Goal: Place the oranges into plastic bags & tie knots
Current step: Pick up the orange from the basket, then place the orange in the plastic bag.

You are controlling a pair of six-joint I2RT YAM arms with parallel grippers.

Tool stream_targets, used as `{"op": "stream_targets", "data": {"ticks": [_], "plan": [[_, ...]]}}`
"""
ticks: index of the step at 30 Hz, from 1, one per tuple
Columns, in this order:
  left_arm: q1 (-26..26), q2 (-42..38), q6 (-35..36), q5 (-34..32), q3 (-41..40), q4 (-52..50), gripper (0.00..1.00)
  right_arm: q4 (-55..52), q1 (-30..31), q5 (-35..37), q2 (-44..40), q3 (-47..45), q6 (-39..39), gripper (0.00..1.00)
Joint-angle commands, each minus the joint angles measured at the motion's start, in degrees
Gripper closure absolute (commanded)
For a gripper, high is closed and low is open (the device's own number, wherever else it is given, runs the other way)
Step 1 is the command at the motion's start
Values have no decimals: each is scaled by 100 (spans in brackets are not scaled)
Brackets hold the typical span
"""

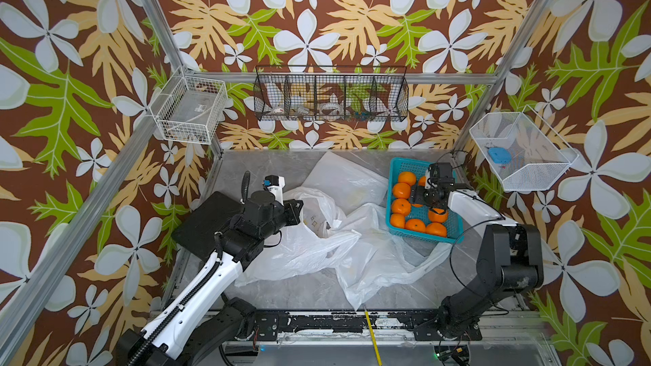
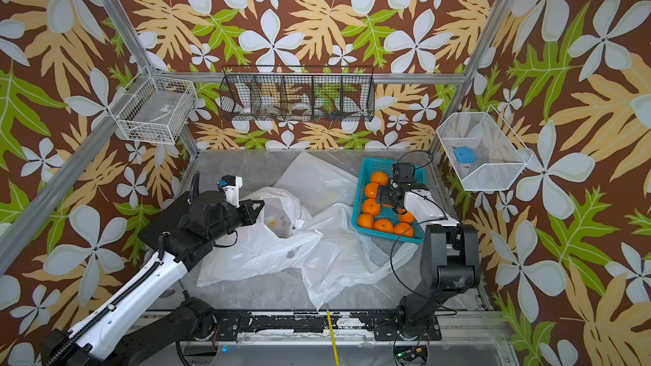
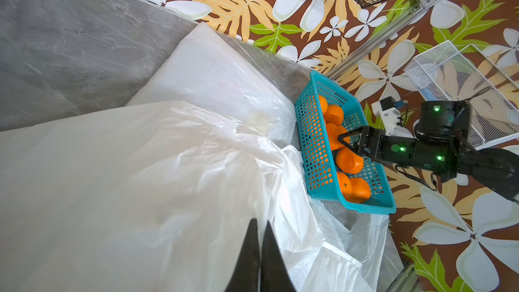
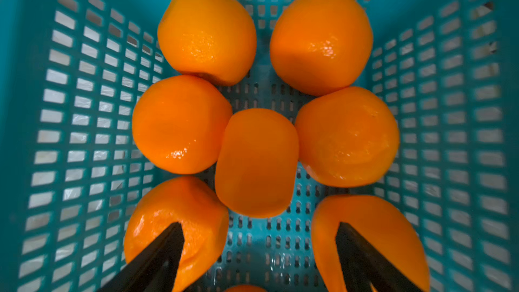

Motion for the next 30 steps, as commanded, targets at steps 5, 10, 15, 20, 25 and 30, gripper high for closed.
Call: {"op": "stream_targets", "data": {"ticks": [5, 10, 15, 20, 25, 30], "plan": [[8, -50, 74, -155, 114, -113, 100, 368, -52, -31, 680, 202, 121, 21], [9, -52, 74, -164, 137, -161, 100, 373, -77, 228, 986, 409, 88, 31], [5, -65, 65, -185, 144, -173, 100, 453, -124, 1, 845, 322, 92, 46], [9, -52, 82, -164, 163, -150, 100, 478, -107, -315, -528, -279, 103, 47], [9, -23, 105, -55, 105, -8, 100, 162, 244, -1198, -2155, -744, 239, 48], [9, -2, 98, 11, 42, 117, 100, 379, 1704, -1862, -3143, -935, 813, 48]]}}
